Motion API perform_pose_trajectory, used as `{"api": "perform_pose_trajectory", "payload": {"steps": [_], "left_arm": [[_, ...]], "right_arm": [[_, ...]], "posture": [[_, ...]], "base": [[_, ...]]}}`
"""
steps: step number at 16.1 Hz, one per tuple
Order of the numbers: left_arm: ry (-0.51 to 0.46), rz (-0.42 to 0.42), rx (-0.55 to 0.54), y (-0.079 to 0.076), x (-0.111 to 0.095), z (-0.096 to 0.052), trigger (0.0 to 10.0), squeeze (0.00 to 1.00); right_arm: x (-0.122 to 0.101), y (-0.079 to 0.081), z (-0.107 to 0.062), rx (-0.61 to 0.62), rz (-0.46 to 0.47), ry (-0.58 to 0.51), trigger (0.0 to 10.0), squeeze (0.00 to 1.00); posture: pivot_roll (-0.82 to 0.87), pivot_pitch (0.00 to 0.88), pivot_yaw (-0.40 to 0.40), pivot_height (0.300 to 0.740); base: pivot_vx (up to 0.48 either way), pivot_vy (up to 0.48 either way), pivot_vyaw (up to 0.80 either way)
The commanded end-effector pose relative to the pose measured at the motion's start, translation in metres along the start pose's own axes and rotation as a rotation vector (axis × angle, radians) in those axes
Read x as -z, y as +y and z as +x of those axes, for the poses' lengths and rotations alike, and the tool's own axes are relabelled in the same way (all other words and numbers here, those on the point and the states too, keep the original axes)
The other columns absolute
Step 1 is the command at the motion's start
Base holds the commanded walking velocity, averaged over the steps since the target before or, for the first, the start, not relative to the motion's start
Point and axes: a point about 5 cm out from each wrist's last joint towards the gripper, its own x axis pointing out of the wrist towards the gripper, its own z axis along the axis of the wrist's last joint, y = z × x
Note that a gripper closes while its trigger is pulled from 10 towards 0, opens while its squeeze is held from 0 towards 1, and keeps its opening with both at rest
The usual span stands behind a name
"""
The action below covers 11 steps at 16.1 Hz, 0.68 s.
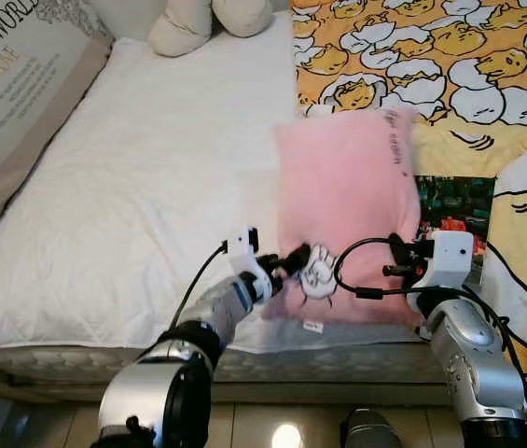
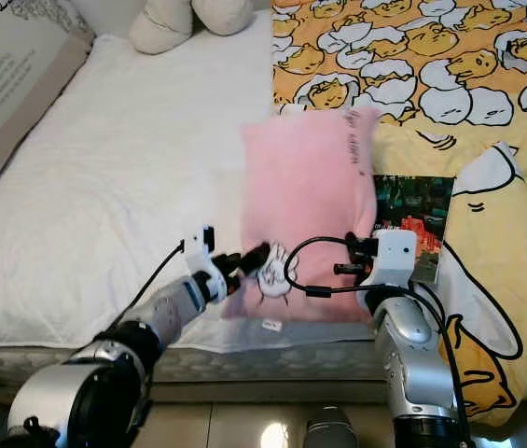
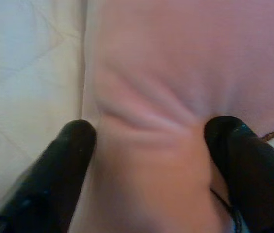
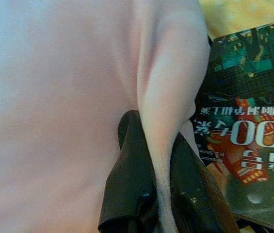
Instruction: Clean up the room
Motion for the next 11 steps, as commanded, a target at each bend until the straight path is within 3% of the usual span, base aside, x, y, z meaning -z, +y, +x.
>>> {"api": "perform_pose_trajectory", "payload": {"steps": [1, 11], "left_arm": [[0.055, 0.021, 0.012, -0.007, 0.019, 0.002, 0.0, 0.0], [0.077, -0.205, 0.072, -0.017, 0.032, 0.004, 0.0, 0.0]], "right_arm": [[0.011, 0.006, -0.002, -0.022, 0.019, 0.054, 0.0, 0.0], [0.013, 0.015, -0.005, -0.053, 0.05, 0.063, 0.0, 0.0]], "posture": [[-0.33, 0.128, 0.243, 0.74], [-0.32, 0.141, 0.242, 0.74]], "base": [[0.0, 0.0, 0.0], [0.0, 0.0, 0.0]]}}
